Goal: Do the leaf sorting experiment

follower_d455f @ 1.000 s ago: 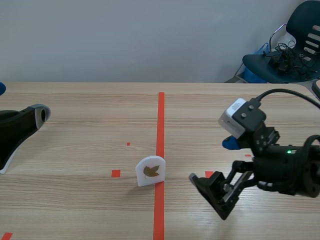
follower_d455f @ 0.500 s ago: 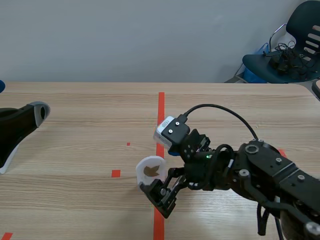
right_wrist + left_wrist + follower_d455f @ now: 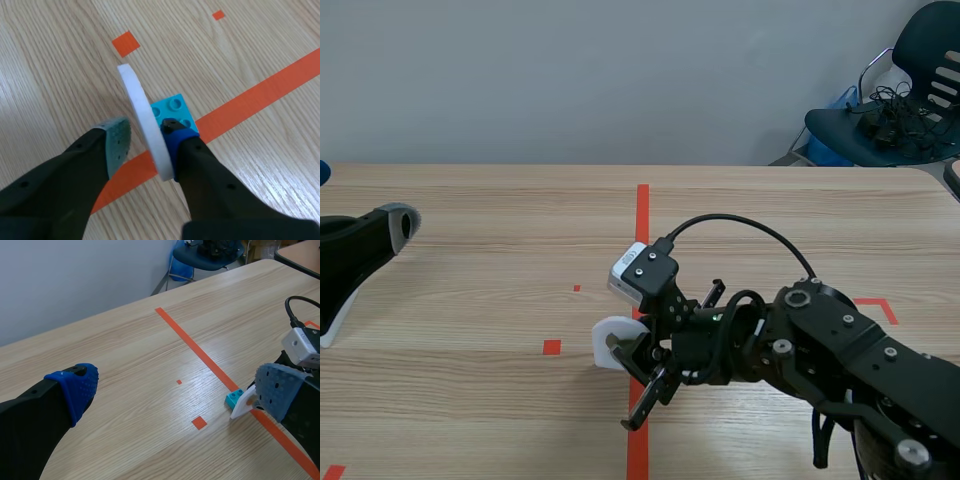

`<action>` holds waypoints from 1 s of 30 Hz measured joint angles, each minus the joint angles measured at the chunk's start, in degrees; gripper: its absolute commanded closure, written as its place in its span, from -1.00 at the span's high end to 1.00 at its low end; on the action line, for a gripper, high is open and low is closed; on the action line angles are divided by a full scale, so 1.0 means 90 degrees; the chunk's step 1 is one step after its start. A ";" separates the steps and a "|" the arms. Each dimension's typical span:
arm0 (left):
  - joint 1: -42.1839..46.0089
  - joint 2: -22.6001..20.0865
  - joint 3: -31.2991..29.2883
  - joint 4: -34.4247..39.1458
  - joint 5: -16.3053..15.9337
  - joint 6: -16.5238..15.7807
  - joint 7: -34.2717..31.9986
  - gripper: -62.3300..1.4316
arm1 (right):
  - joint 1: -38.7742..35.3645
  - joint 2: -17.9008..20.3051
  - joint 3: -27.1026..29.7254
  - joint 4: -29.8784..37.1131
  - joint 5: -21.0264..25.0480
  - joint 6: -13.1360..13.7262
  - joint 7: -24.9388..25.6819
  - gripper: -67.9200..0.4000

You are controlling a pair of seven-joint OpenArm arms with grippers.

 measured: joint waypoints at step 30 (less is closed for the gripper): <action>0.0000 0.0000 0.0000 0.0000 0.0015 0.0000 0.0000 1.00 | -0.1678 0.0879 0.5542 0.2858 0.1911 -0.1066 -0.1945 -0.94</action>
